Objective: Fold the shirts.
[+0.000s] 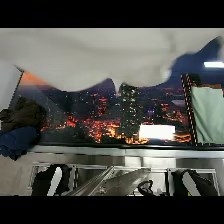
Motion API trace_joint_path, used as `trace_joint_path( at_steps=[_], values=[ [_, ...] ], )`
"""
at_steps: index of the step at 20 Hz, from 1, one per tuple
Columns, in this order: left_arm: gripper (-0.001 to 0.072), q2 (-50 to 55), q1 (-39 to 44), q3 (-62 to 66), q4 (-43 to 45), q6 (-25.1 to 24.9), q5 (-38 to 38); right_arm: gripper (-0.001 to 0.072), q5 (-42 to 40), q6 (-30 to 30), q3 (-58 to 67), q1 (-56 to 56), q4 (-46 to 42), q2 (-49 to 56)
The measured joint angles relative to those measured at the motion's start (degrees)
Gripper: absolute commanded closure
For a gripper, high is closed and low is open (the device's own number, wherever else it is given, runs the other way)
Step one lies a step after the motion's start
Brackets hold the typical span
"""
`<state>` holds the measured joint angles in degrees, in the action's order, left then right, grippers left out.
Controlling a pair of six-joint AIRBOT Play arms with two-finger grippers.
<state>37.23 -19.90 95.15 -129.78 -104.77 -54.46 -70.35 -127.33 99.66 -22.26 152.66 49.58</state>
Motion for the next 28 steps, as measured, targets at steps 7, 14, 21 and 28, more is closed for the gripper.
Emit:
trace_joint_path(
  at_steps=[7,14,21,28],
  values=[
    [0.0692,4.9,-3.7,19.0,2.2,1.7,-5.3,0.0698,16.3,1.3,9.2,-6.0,-3.9,-8.4],
    [0.0692,22.0,7.2,5.9,-0.5,0.6,-11.3,0.0698,7.7,3.9,4.7,-0.3,-1.7,9.2],
    [0.0692,45.9,17.6,-4.9,8.0,-1.1,1.3,0.0697,17.2,4.3,-4.0,13.2,-4.0,35.5],
    [0.067,67.8,18.6,2.9,9.4,-1.3,5.1,0.0696,27.1,4.3,-5.1,19.3,-1.5,54.8]
  ],
)
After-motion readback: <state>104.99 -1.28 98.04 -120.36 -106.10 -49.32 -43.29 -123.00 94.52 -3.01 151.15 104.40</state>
